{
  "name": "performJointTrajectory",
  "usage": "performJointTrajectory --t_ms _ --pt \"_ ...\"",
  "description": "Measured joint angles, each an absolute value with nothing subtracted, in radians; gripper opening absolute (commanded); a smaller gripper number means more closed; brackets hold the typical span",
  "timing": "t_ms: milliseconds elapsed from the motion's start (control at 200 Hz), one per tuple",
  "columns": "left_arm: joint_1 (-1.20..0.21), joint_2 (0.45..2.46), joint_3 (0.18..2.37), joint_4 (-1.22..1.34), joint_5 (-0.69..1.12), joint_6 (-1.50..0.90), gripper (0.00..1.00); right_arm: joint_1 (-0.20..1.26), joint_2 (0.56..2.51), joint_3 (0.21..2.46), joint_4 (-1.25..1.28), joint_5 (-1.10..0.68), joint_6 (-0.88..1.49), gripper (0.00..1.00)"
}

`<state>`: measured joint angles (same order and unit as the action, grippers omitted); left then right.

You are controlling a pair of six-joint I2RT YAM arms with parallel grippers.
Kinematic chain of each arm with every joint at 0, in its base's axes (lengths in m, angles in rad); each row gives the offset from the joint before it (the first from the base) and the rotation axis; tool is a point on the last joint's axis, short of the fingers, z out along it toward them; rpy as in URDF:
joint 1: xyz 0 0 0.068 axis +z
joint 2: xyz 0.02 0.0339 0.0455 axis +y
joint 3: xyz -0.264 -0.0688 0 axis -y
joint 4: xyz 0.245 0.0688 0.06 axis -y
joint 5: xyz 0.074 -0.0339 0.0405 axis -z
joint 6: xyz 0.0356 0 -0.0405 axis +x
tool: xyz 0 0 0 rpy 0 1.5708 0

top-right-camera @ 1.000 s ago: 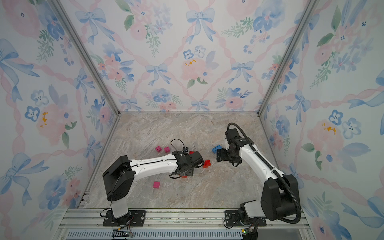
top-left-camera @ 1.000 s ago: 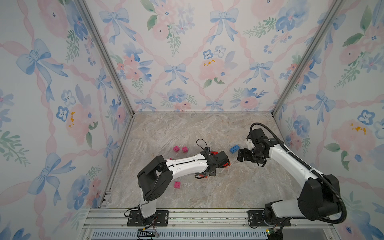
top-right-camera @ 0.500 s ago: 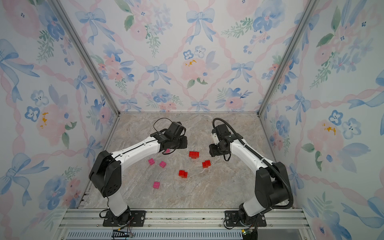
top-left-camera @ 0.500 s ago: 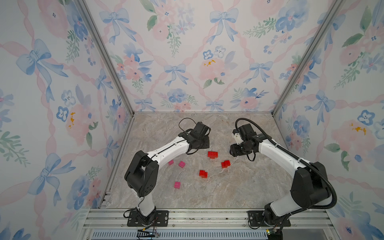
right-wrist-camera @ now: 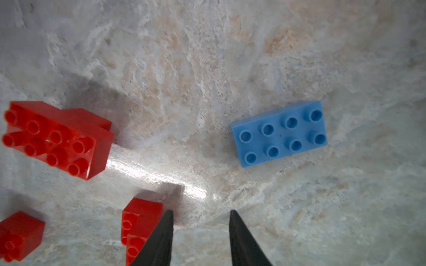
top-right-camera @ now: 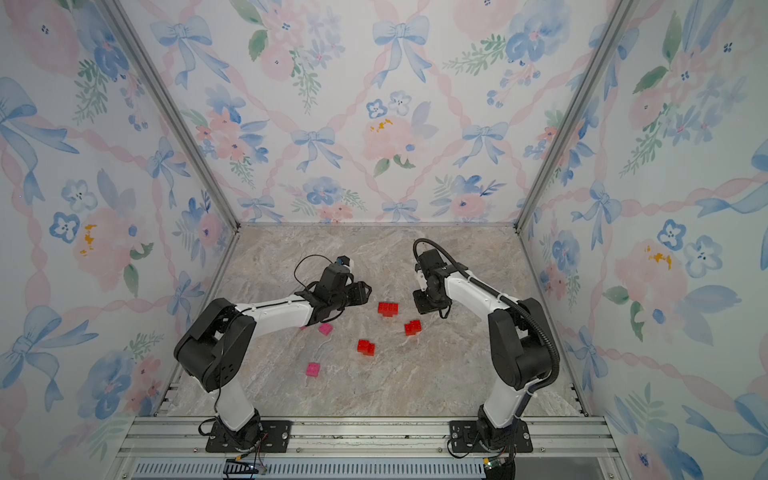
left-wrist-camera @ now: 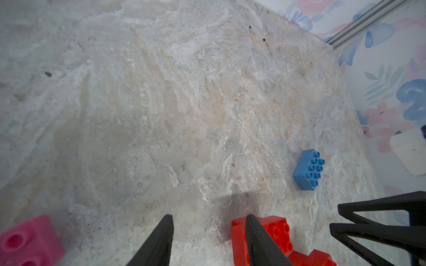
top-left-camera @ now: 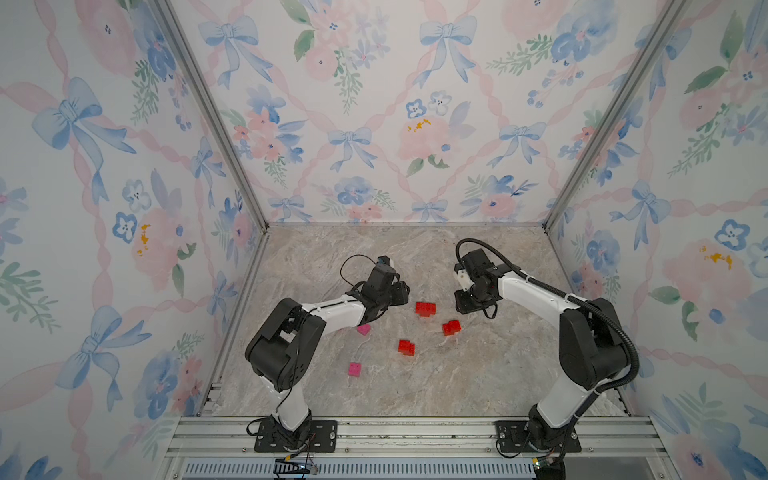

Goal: Assemble the letter v with lego
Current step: Adjust the lego brick at the center of the board.

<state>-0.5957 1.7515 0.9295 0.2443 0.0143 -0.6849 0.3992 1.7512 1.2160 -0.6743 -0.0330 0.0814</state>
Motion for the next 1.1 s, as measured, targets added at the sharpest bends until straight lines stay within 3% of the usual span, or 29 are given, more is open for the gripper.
performJointTrajectory --t_ms 125,200,310,755,1100 --pt "-0.599 1.716 0.859 0.335 -0.028 -0.688 0.51 0.406 1.778 1.216 -0.658 -0.033 0.073 0.42" --pt "-0.602 1.710 0.857 0.385 -0.047 -0.684 0.60 0.410 1.798 1.216 -0.649 -0.033 0.067 0.44" --pt "-0.603 1.709 0.851 0.453 -0.055 -0.680 0.61 0.414 1.821 1.217 -0.642 -0.033 0.065 0.44" --pt "-0.587 1.771 0.847 0.546 0.063 -0.718 0.47 0.440 1.850 1.216 -0.637 -0.053 0.059 0.44" --pt "-0.582 1.842 0.847 0.558 0.257 -0.756 0.73 0.448 1.800 1.141 -0.666 -0.067 0.108 0.47"
